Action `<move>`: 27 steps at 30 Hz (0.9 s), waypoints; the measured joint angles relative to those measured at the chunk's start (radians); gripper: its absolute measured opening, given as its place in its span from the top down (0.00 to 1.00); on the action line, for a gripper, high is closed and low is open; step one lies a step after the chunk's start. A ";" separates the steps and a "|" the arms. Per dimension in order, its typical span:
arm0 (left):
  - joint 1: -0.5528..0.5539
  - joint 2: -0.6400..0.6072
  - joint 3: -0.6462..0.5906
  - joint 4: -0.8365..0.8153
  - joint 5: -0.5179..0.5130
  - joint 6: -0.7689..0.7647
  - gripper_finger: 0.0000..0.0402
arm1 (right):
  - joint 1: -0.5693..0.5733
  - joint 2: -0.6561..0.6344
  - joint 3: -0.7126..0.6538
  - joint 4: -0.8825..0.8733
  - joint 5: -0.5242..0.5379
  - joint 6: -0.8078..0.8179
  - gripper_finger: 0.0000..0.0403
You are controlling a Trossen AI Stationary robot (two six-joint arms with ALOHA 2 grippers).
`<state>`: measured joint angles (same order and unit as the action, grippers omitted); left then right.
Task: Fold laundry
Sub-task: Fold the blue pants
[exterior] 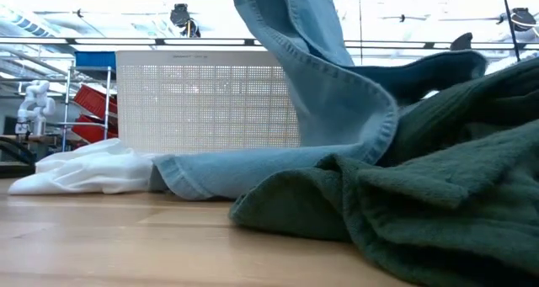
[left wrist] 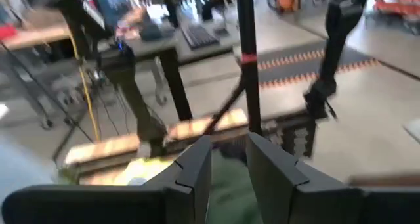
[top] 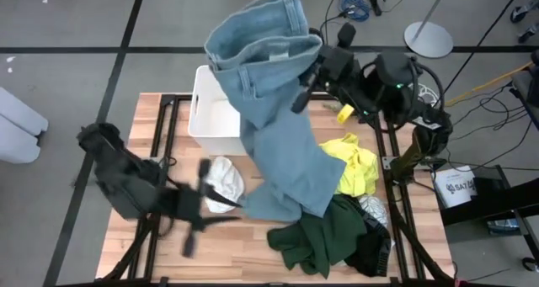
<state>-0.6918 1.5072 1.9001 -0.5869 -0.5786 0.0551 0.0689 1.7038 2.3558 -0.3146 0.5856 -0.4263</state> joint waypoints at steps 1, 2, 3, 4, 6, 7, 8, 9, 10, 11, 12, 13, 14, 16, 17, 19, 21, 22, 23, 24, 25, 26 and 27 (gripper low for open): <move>0.001 0.013 -0.040 0.068 -0.032 0.024 0.74 | -0.006 0.006 0.000 0.020 -0.001 0.018 0.90; 0.008 0.028 -0.079 0.127 -0.066 0.050 0.74 | -0.009 0.013 0.000 0.048 -0.001 0.034 0.90; 0.018 0.043 -0.117 0.180 -0.105 0.075 0.74 | -0.011 0.019 0.000 0.078 -0.002 0.047 0.90; 0.031 0.060 -0.159 0.233 -0.148 0.086 0.74 | -0.011 0.026 0.000 0.104 -0.003 0.057 0.90; 0.060 0.086 -0.243 0.383 -0.178 0.090 0.74 | -0.003 0.032 0.000 0.147 -0.009 0.071 0.90; 0.071 0.097 -0.285 0.482 -0.178 0.093 0.74 | 0.002 0.033 0.000 0.154 -0.012 0.072 0.90; 0.079 0.111 -0.323 0.588 -0.179 0.104 0.74 | 0.006 0.036 0.000 0.168 -0.012 0.072 0.90; 0.086 0.128 -0.359 0.695 -0.180 0.125 0.74 | 0.011 0.037 0.000 0.182 -0.014 0.074 0.90; 0.092 0.150 -0.389 0.803 -0.186 0.153 0.74 | 0.019 0.037 0.000 0.182 -0.015 0.074 0.90; 0.097 0.177 -0.415 0.900 -0.200 0.182 0.74 | 0.027 0.037 0.000 0.177 -0.013 0.074 0.90; 0.102 0.209 -0.435 0.987 -0.215 0.209 0.74 | 0.038 0.037 0.000 0.176 -0.011 0.073 0.90; 0.109 0.240 -0.447 1.057 -0.228 0.231 0.74 | 0.049 0.037 0.000 0.174 -0.010 0.069 0.90; 0.118 0.274 -0.450 1.112 -0.244 0.246 0.74 | 0.061 0.037 0.000 0.174 -0.009 0.069 0.90; 0.137 0.339 -0.442 1.210 -0.276 0.277 0.74 | 0.086 0.037 0.000 0.186 -0.008 0.070 0.90; 0.146 0.370 -0.439 1.256 -0.296 0.296 0.74 | 0.096 0.037 0.000 0.197 -0.009 0.071 0.90; 0.165 0.429 -0.432 1.334 -0.343 0.324 0.74 | 0.122 0.037 0.000 0.221 -0.009 0.072 0.90; 0.184 0.473 -0.429 1.377 -0.394 0.363 0.74 | 0.155 0.037 0.000 0.245 -0.009 0.069 0.90; 0.192 0.488 -0.428 1.397 -0.432 0.387 0.75 | 0.172 0.037 0.000 0.257 -0.008 0.065 0.90; 0.198 0.493 -0.426 1.412 -0.466 0.412 0.76 | 0.191 0.037 0.000 0.269 -0.007 0.052 0.90; 0.204 0.494 -0.426 1.422 -0.490 0.444 0.78 | 0.211 0.037 0.000 0.280 -0.007 0.036 0.90; 0.208 0.492 -0.424 1.433 -0.502 0.482 0.79 | 0.233 0.037 0.000 0.294 -0.008 0.016 0.90; 0.211 0.486 -0.423 1.449 -0.519 0.532 0.81 | 0.253 0.037 0.000 0.305 -0.009 -0.004 0.90; 0.214 0.477 -0.423 1.466 -0.543 0.587 0.83 | 0.272 0.036 0.000 0.314 -0.009 -0.019 0.90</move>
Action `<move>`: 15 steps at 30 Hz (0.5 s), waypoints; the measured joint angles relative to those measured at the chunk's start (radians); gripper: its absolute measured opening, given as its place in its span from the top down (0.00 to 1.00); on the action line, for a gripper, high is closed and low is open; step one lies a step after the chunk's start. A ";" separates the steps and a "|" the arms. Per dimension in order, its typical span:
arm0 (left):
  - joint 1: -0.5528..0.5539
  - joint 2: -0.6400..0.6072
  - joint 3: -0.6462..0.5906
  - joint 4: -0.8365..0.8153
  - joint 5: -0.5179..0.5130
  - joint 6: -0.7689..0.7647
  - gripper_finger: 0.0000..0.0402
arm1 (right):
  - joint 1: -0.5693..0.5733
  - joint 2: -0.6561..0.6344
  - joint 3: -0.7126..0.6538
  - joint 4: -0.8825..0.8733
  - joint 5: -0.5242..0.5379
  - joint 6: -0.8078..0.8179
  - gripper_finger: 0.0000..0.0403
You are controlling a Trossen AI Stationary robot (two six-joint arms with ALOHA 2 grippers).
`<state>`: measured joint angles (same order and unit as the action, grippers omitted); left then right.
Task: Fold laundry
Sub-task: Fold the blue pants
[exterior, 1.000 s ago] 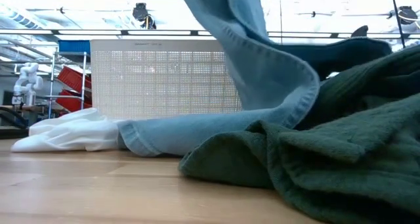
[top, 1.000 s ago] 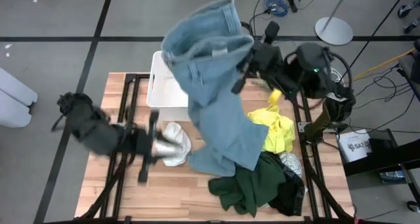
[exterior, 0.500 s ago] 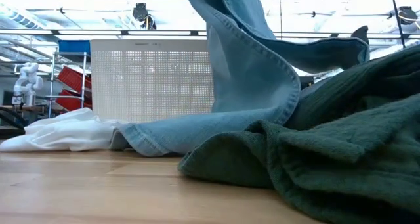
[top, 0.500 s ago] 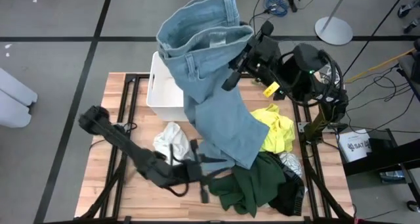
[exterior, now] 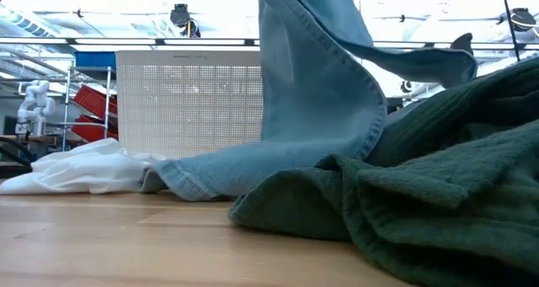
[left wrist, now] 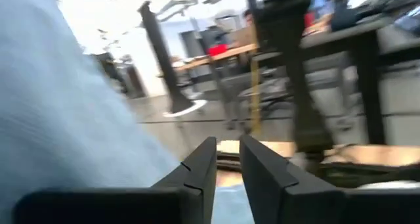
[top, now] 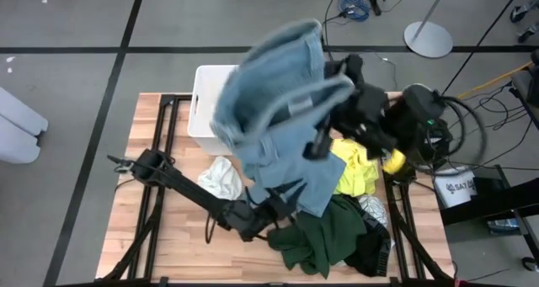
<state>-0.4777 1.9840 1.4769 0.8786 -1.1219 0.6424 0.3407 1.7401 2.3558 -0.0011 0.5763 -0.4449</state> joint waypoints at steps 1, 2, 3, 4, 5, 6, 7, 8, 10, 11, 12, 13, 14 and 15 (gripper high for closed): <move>0.003 -0.009 0.000 0.024 -0.022 0.056 0.84 | 0.019 0.000 0.000 0.007 -0.001 -0.013 0.90; 0.005 -0.024 0.000 0.048 -0.049 0.121 0.86 | 0.038 -0.001 0.000 0.013 -0.002 -0.025 0.90; 0.009 -0.040 0.000 0.070 -0.074 0.187 0.88 | 0.058 -0.001 0.000 0.021 -0.002 -0.037 0.90; 0.014 -0.060 0.000 0.103 -0.094 0.253 0.89 | 0.075 -0.001 0.000 0.030 -0.002 -0.054 0.90; 0.015 -0.081 0.000 0.132 -0.118 0.317 0.91 | 0.095 -0.001 0.000 0.042 -0.002 -0.074 0.90; 0.016 -0.103 0.000 0.158 -0.132 0.377 0.92 | 0.113 -0.001 0.000 0.058 -0.001 -0.093 0.90; 0.015 -0.125 0.000 0.177 -0.139 0.427 0.93 | 0.132 -0.001 0.000 0.077 -0.002 -0.112 0.90; 0.014 -0.150 0.000 0.195 -0.140 0.472 0.95 | 0.153 -0.001 0.000 0.102 -0.002 -0.133 0.90; 0.006 -0.204 0.000 0.212 -0.138 0.546 0.97 | 0.197 -0.001 0.000 0.162 -0.006 -0.198 0.90; 0.002 -0.232 0.000 0.215 -0.137 0.575 0.98 | 0.220 -0.001 0.000 0.193 -0.013 -0.233 0.90; -0.004 -0.262 0.000 0.214 -0.136 0.600 0.98 | 0.243 -0.001 0.000 0.220 -0.026 -0.265 0.89; -0.011 -0.288 0.000 0.215 -0.131 0.618 0.99 | 0.264 -0.001 0.000 0.249 -0.042 -0.292 0.89; -0.015 -0.313 0.000 0.215 -0.119 0.633 0.99 | 0.286 -0.001 0.000 0.275 -0.060 -0.326 0.89; -0.024 -0.338 0.000 0.213 -0.104 0.650 0.99 | 0.309 -0.001 0.000 0.302 -0.073 -0.363 0.89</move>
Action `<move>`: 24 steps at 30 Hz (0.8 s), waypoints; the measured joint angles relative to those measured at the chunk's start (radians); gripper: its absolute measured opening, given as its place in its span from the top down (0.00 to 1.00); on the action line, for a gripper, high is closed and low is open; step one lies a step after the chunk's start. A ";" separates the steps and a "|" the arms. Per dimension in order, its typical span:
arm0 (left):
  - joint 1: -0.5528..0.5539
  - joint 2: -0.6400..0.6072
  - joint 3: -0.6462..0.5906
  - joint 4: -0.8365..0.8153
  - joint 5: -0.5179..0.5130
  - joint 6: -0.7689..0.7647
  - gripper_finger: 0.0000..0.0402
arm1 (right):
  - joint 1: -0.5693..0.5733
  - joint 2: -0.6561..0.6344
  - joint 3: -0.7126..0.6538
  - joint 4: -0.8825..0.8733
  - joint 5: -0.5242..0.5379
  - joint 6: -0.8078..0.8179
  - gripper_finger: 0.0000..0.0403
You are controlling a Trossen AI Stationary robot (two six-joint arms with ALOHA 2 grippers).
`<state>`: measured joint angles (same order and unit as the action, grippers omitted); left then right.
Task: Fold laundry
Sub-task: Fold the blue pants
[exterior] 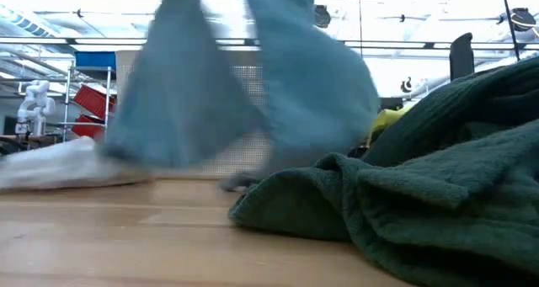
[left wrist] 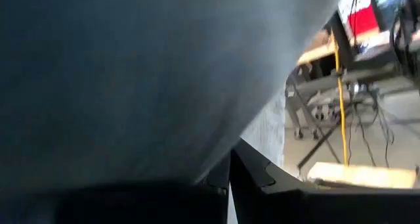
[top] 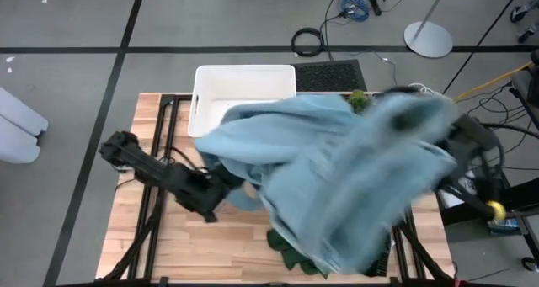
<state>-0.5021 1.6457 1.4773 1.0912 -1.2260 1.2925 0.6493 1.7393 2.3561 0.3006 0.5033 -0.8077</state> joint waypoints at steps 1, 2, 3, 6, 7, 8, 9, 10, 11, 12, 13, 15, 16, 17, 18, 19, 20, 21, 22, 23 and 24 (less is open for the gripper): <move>-0.007 -0.023 0.000 -0.002 0.014 0.007 0.99 | 0.023 0.000 0.000 0.028 -0.010 -0.041 0.90; -0.014 -0.043 0.007 -0.005 0.025 0.008 0.99 | 0.042 0.000 0.000 0.051 -0.021 -0.080 0.90; -0.023 -0.063 0.018 -0.015 0.038 0.008 0.98 | 0.059 0.000 0.000 0.072 -0.029 -0.116 0.90; -0.046 -0.105 0.067 -0.059 0.078 -0.001 0.98 | 0.091 0.000 0.000 0.113 -0.036 -0.166 0.90; -0.054 -0.110 0.092 -0.074 0.093 -0.002 0.98 | 0.095 0.000 0.000 0.119 -0.041 -0.167 0.90; -0.059 -0.111 0.118 -0.093 0.111 -0.003 0.98 | 0.096 0.000 0.000 0.122 -0.051 -0.166 0.90; -0.064 -0.111 0.145 -0.115 0.130 -0.003 0.98 | 0.096 0.000 0.000 0.122 -0.066 -0.155 0.90; -0.069 -0.108 0.172 -0.146 0.147 -0.005 0.98 | 0.094 0.000 0.000 0.123 -0.082 -0.136 0.90; -0.071 -0.104 0.200 -0.185 0.163 -0.026 0.98 | 0.088 0.000 0.000 0.123 -0.098 -0.115 0.90; -0.072 -0.102 0.228 -0.231 0.178 -0.055 0.98 | 0.082 0.000 0.000 0.124 -0.105 -0.100 0.90; -0.073 -0.102 0.256 -0.287 0.188 -0.094 0.98 | 0.078 0.000 0.000 0.126 -0.105 -0.094 0.90; -0.077 -0.103 0.309 -0.409 0.205 -0.198 0.98 | 0.075 0.001 0.000 0.133 -0.095 -0.100 0.90; -0.080 -0.103 0.331 -0.469 0.207 -0.240 0.98 | 0.075 0.001 0.000 0.133 -0.092 -0.099 0.90; -0.083 -0.104 0.348 -0.518 0.207 -0.261 0.98 | 0.075 0.002 0.000 0.133 -0.090 -0.095 0.90; -0.087 -0.104 0.360 -0.548 0.206 -0.263 0.98 | 0.075 0.002 0.000 0.131 -0.090 -0.094 0.90; -0.088 -0.104 0.363 -0.562 0.204 -0.264 0.98 | 0.075 0.002 0.000 0.124 -0.090 -0.094 0.90; -0.088 -0.103 0.363 -0.565 0.197 -0.266 0.98 | 0.076 0.002 0.001 0.111 -0.089 -0.090 0.90; -0.088 -0.102 0.360 -0.566 0.189 -0.267 0.98 | 0.080 0.002 0.001 0.093 -0.085 -0.079 0.90; -0.088 -0.102 0.353 -0.569 0.180 -0.267 0.98 | 0.082 0.002 0.001 0.069 -0.078 -0.060 0.90; -0.087 -0.098 0.348 -0.571 0.169 -0.267 0.98 | 0.085 0.002 0.001 0.045 -0.064 -0.037 0.90; -0.087 -0.091 0.348 -0.575 0.154 -0.266 0.98 | 0.089 0.002 0.001 0.018 -0.051 -0.017 0.90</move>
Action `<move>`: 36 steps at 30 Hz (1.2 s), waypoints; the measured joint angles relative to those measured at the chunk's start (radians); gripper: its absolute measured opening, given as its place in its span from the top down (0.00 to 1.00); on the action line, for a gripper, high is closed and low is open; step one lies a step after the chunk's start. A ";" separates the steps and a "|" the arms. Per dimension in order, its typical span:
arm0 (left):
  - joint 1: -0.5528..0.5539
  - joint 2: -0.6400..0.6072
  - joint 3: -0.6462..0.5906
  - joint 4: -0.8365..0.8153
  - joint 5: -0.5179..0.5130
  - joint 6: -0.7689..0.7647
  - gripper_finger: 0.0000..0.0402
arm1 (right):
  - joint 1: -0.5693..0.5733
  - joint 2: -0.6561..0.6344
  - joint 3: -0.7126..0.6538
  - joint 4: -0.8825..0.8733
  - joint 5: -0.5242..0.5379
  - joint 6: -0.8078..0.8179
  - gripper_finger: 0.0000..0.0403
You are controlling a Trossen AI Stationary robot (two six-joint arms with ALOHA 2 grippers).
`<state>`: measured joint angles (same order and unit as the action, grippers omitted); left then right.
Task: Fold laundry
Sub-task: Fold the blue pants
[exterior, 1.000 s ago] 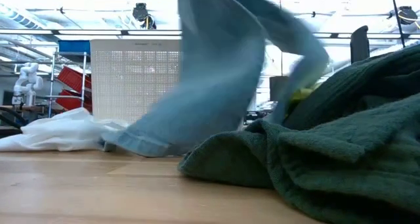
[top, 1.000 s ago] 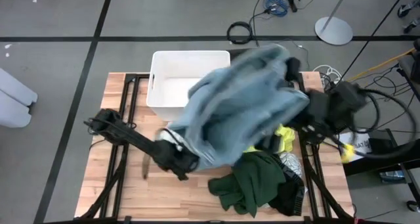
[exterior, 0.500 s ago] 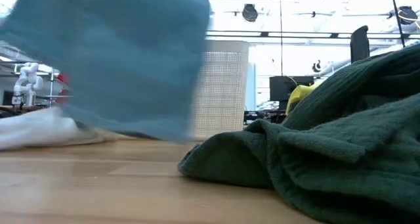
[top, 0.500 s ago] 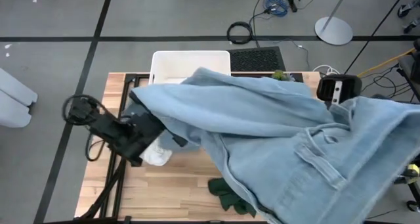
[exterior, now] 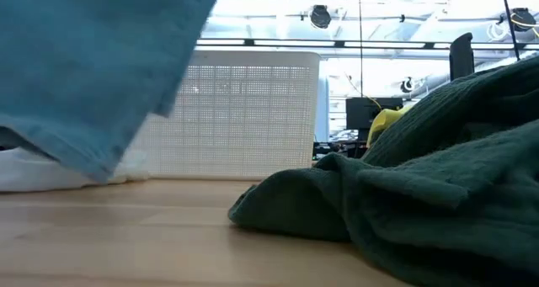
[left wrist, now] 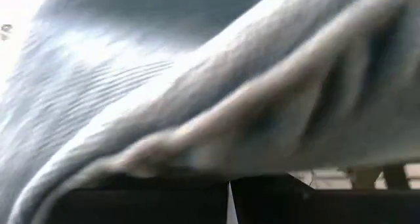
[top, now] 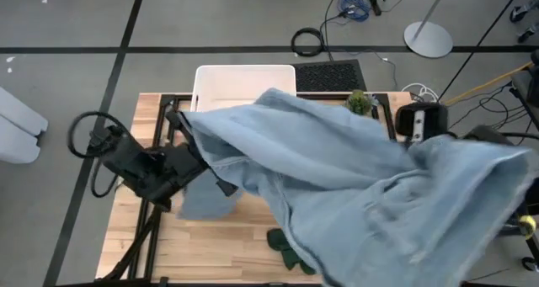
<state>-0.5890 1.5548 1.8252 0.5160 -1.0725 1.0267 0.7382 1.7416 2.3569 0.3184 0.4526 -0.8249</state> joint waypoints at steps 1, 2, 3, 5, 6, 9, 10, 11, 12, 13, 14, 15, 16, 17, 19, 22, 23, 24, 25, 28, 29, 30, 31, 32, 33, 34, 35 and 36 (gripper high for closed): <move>0.000 0.009 0.000 -0.002 -0.014 0.003 0.98 | 0.004 0.000 0.000 -0.027 0.015 0.017 0.90; 0.000 0.020 0.000 -0.008 -0.027 0.006 0.98 | 0.009 0.001 0.000 -0.047 0.034 0.031 0.90; 0.000 0.031 0.000 -0.019 -0.039 0.006 0.98 | 0.016 0.002 0.000 -0.062 0.060 0.043 0.90; -0.001 0.052 -0.002 -0.058 -0.072 -0.001 0.98 | 0.034 0.003 0.000 -0.075 0.114 0.057 0.90; -0.001 0.063 -0.002 -0.078 -0.097 -0.001 0.98 | 0.044 0.003 0.000 -0.076 0.137 0.056 0.90; -0.013 0.096 -0.002 -0.137 -0.164 -0.001 0.98 | 0.069 0.003 0.000 -0.077 0.167 0.044 0.90; -0.022 0.107 -0.002 -0.142 -0.172 0.001 0.98 | 0.078 0.003 0.000 -0.077 0.166 0.038 0.90; -0.032 0.117 -0.002 -0.141 -0.174 0.006 0.98 | 0.086 0.003 0.000 -0.077 0.163 0.029 0.90; -0.042 0.123 -0.002 -0.140 -0.172 0.014 0.98 | 0.094 0.003 0.000 -0.073 0.160 0.019 0.90; -0.048 0.124 -0.002 -0.138 -0.166 0.032 0.98 | 0.100 0.003 0.000 -0.060 0.156 0.001 0.90; -0.053 0.124 0.003 -0.134 -0.161 0.049 0.98 | 0.104 0.003 -0.001 -0.047 0.147 -0.024 0.90; -0.055 0.123 0.014 -0.126 -0.157 0.056 0.98 | 0.105 0.003 -0.001 -0.035 0.141 -0.048 0.90; -0.052 0.117 0.020 -0.115 -0.155 0.056 0.98 | 0.105 0.002 -0.001 -0.030 0.129 -0.066 0.90; -0.043 0.112 0.028 -0.106 -0.149 0.056 0.98 | 0.103 0.001 -0.001 -0.038 0.109 -0.077 0.90; -0.025 0.098 0.042 -0.103 -0.111 0.061 0.98 | 0.093 0.000 -0.001 -0.060 0.058 -0.078 0.90; 0.006 0.091 0.074 -0.104 -0.044 0.069 0.98 | 0.078 0.001 -0.001 -0.109 -0.044 -0.010 0.90; 0.015 0.091 0.091 -0.107 -0.023 0.086 0.98 | 0.073 0.002 -0.001 -0.118 -0.080 0.019 0.90; 0.022 0.091 0.109 -0.110 0.001 0.104 0.98 | 0.070 0.002 -0.001 -0.124 -0.112 0.039 0.90; 0.027 0.091 0.128 -0.110 0.027 0.117 0.98 | 0.066 0.002 -0.001 -0.125 -0.135 0.049 0.90; 0.034 0.088 0.181 -0.103 0.116 0.143 0.98 | 0.049 0.002 -0.001 -0.137 -0.157 0.085 0.90; 0.034 0.088 0.195 -0.103 0.140 0.157 0.98 | 0.039 0.001 -0.001 -0.151 -0.174 0.105 0.90; 0.033 0.087 0.206 -0.103 0.162 0.174 0.98 | 0.030 0.001 -0.001 -0.170 -0.196 0.131 0.90; 0.031 0.086 0.209 -0.103 0.175 0.188 0.98 | 0.022 0.001 -0.001 -0.195 -0.220 0.159 0.90; 0.028 0.086 0.209 -0.107 0.178 0.188 0.98 | 0.016 0.001 -0.001 -0.219 -0.233 0.191 0.90; 0.021 0.086 0.209 -0.128 0.176 0.184 0.98 | 0.012 0.002 -0.001 -0.241 -0.235 0.219 0.90; 0.012 0.086 0.206 -0.165 0.170 0.182 0.98 | 0.010 0.005 -0.001 -0.265 -0.234 0.245 0.90; 0.003 0.086 0.198 -0.212 0.161 0.169 0.98 | 0.009 0.006 -0.001 -0.284 -0.227 0.271 0.90; -0.008 0.086 0.190 -0.263 0.155 0.140 0.98 | 0.010 0.008 -0.001 -0.304 -0.218 0.297 0.90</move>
<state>-0.5972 1.6409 2.0148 0.2534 -0.9176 1.1670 0.7479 1.7499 2.3562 0.0148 0.2342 -0.5284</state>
